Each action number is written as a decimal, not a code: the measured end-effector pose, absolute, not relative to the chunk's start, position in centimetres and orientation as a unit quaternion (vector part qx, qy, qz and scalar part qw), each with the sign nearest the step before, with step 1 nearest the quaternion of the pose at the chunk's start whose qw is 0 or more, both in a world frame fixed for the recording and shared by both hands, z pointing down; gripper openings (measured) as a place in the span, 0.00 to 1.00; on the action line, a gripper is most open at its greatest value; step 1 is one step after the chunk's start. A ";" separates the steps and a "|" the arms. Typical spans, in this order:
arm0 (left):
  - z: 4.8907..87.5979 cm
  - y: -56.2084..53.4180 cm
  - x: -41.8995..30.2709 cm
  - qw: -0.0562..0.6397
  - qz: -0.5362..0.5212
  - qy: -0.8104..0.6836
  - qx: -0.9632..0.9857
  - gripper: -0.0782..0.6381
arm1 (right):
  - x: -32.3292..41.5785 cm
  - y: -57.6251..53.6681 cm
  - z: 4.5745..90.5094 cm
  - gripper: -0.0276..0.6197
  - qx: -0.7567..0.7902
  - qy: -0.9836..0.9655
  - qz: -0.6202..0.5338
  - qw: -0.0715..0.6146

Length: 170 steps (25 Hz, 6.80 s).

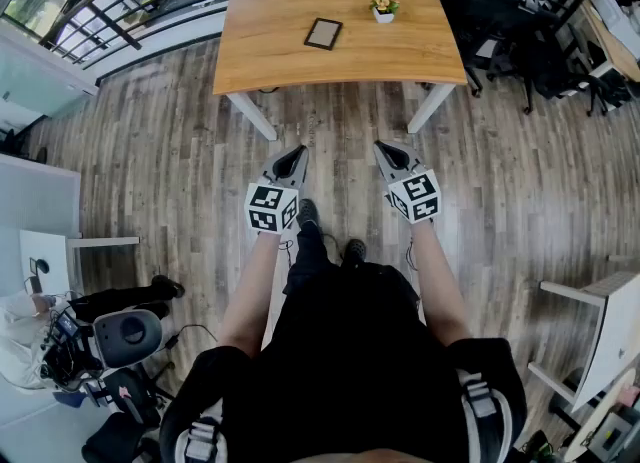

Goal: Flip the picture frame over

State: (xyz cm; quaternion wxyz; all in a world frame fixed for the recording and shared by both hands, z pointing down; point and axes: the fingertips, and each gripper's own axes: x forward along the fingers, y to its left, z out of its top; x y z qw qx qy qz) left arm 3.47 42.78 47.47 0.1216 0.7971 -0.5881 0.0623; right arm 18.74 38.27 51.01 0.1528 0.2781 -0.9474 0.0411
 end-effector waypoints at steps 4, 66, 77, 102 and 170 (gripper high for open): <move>47.5 43.2 3.7 0.118 0.067 -0.596 0.792 0.15 | 19.0 37.6 50.6 0.05 0.276 -0.948 0.038 0.153; 50.4 26.3 -10.6 0.146 0.073 -0.517 0.840 0.15 | 5.8 24.1 52.8 0.05 0.370 -0.912 0.077 0.158; 50.7 24.5 -11.6 0.156 0.070 -0.510 0.843 0.15 | 4.4 22.6 53.7 0.05 0.373 -0.909 0.092 0.163; 52.5 13.9 -14.1 0.198 0.067 -0.551 0.808 0.15 | 0.8 10.1 55.1 0.05 0.308 -0.926 0.117 0.184; 60.4 -7.6 -14.4 0.246 0.114 -0.587 0.763 0.15 | 1.2 -11.3 61.1 0.05 0.248 -0.927 0.156 0.235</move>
